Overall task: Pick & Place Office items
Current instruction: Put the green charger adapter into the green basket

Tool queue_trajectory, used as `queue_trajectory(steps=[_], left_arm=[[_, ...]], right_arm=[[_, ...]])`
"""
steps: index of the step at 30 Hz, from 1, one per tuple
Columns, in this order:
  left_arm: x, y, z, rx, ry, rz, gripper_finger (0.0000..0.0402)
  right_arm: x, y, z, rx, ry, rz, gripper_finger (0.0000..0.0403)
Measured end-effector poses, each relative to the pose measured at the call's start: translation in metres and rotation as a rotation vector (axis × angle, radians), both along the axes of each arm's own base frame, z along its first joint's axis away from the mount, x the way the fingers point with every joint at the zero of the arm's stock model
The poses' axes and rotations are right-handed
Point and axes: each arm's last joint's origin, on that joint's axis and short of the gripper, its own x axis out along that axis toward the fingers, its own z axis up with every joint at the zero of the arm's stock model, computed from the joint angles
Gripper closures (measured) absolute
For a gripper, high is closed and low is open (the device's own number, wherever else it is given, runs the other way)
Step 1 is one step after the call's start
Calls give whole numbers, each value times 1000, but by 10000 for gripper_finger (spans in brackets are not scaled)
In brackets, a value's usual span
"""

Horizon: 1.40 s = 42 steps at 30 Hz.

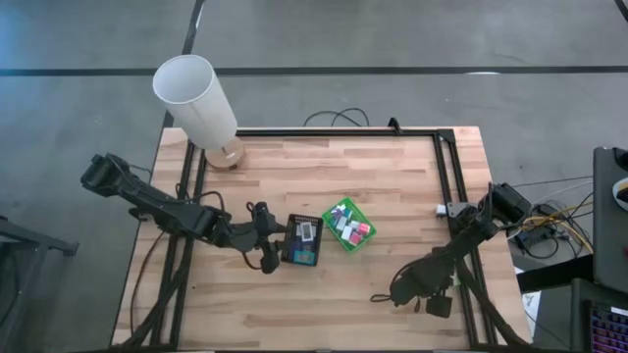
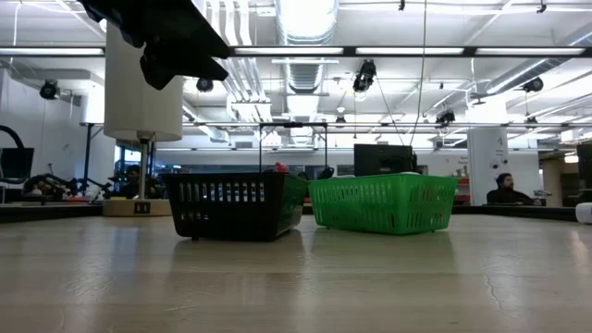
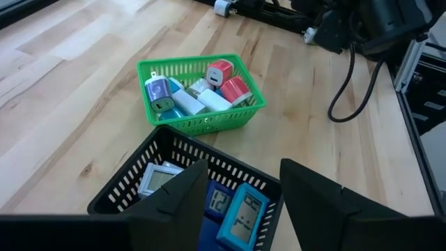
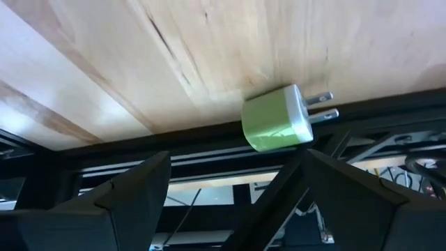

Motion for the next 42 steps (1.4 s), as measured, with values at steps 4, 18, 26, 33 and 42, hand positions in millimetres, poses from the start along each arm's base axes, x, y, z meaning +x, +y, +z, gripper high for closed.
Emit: queue_trajectory(steps=[4, 18, 26, 33, 42], left_arm=[[0, 0, 0, 0, 0, -1, 213], [0, 0, 0, -3, 1, -3, 213], [0, 0, 0, -5, 1, -2, 213], [0, 0, -1, -2, 8, -2, 213], [-2, -4, -1, -13, 21, -36, 213]], right_arm=[[-1, -1, -2, 10, -1, 13, 78], [-10, -8, -14, 13, 14, 46, 78], [-10, -9, -17, 23, -34, 125, 78], [-12, -11, -19, 21, -31, 138, 78], [-16, -14, -24, 10, -23, 129, 78]])
